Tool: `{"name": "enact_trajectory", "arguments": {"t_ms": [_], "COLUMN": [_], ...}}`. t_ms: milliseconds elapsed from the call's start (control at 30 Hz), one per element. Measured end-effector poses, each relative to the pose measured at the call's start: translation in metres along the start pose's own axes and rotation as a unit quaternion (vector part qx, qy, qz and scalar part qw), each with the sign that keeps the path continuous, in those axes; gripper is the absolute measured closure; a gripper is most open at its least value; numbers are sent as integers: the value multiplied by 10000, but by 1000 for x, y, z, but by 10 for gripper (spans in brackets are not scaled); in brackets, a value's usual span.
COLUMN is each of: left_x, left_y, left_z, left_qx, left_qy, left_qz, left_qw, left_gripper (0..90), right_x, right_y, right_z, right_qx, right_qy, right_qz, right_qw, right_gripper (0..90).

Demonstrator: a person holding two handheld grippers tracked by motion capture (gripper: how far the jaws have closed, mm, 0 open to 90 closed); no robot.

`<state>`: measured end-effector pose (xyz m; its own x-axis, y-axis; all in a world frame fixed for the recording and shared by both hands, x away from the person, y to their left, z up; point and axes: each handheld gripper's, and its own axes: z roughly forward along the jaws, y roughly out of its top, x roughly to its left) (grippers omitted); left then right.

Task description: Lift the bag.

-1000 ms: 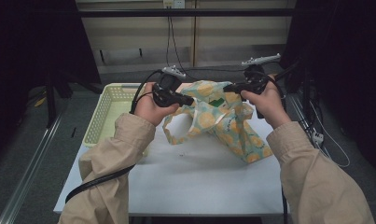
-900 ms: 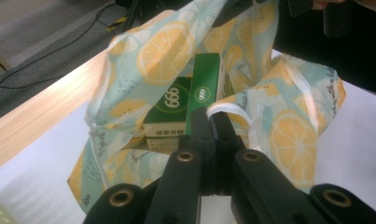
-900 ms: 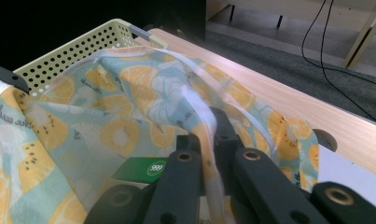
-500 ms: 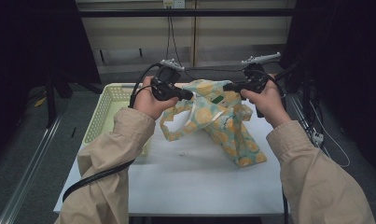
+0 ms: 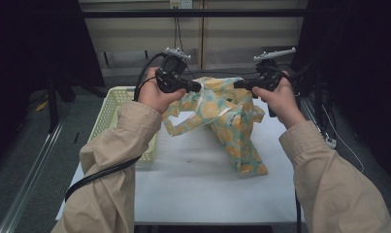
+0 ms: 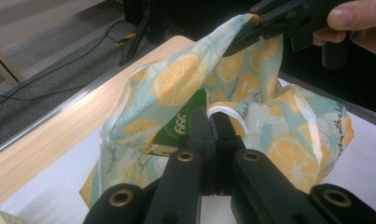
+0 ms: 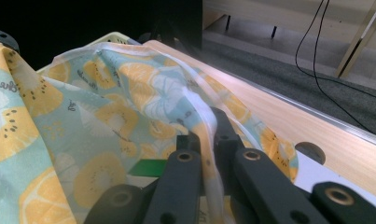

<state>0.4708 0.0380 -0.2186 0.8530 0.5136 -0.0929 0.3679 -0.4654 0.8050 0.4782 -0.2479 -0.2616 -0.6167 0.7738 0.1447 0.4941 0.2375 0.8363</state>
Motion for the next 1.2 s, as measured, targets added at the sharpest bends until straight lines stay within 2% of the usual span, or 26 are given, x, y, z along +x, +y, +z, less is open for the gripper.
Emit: {"name": "enact_trajectory", "arguments": {"t_ms": [133, 300, 400, 500, 633, 700, 767, 867, 933, 1000, 1067, 1133, 1167, 1200], "left_x": [1, 7, 10, 12, 14, 15, 15, 14, 15, 18, 19, 20, 20, 21], "left_y": [10, 24, 27, 23, 14, 10, 10, 15, 17, 15, 9, 1, -2, -5], "left_z": [-3, -14, -17, -16, -11, -12, -18, -26, -32, -30, -23, -16, -15, -13], "left_qx": [-95, -292, -394, -387, -201, -188, -225, -309, -455, -413, -207, -145, -164, -140], "left_qy": [45, 104, 97, 91, 24, 12, 51, 172, 231, 139, 22, -80, -141, -151], "left_qz": [31, 9, -25, -49, -109, -138, -150, -115, -130, -211, -242, -294, -327, -392], "left_qw": [9999, 9995, 9992, 9992, 9997, 9997, 9996, 9993, 9986, 9988, 9995, 9994, 9992, 9990], "left_gripper": [900, 900, 900, 900, 900, 900, 900, 900, 900, 900, 900, 897, 882, 825], "right_x": [0, 0, 0, 1, 4, 7, 10, 13, 13, 14, 14, 14, 15, 16], "right_y": [7, 21, 26, 25, 20, 18, 19, 28, 32, 33, 28, 23, 21, 19], "right_z": [-3, -11, -14, -12, -5, 0, 2, -3, -6, -7, -3, 2, 5, 7], "right_qx": [-34, -201, -285, -300, -241, -213, -180, -306, -349, -374, -278, -182, -169, -155], "right_qy": [-35, -55, -53, 17, 102, 164, 150, 130, 108, 124, 192, 273, 296, 353], "right_qz": [-40, -67, -79, -66, -51, -48, -95, -92, -91, -87, -44, 12, 14, 40], "right_qw": [10000, 9998, 9995, 9995, 9996, 9996, 9997, 9994, 9993, 9992, 9994, 9995, 9994, 9992], "right_gripper": [900, 900, 900, 900, 900, 900, 900, 900, 900, 900, 900, 892, 869, 822]}}
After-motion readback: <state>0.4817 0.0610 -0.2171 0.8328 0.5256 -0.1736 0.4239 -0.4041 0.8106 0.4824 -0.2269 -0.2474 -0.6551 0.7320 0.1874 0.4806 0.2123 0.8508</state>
